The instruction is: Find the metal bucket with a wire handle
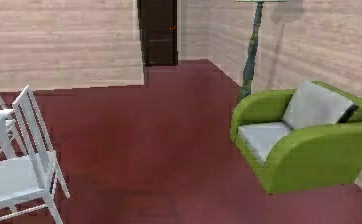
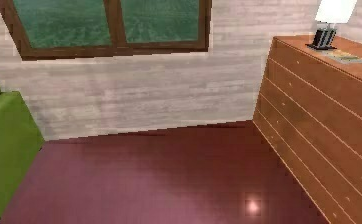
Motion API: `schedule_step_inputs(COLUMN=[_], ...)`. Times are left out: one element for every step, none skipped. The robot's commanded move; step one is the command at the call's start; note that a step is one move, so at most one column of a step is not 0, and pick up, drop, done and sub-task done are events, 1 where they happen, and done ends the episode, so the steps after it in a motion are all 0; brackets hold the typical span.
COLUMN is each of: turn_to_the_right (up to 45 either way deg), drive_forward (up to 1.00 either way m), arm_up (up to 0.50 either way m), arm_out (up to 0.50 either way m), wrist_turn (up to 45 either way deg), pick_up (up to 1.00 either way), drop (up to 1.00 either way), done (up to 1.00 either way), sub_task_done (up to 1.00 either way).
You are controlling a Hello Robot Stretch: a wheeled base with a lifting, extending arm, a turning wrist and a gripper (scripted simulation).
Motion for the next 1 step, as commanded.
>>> schedule_step_inputs(turn_to_the_right=[0.0], drive_forward=[1.0], arm_up=[0.0], arm_out=[0.0], wrist_turn=[0.0], pick_up=[0.0], drop=[0.0], done=[0.0], sub_task_done=[0.0])
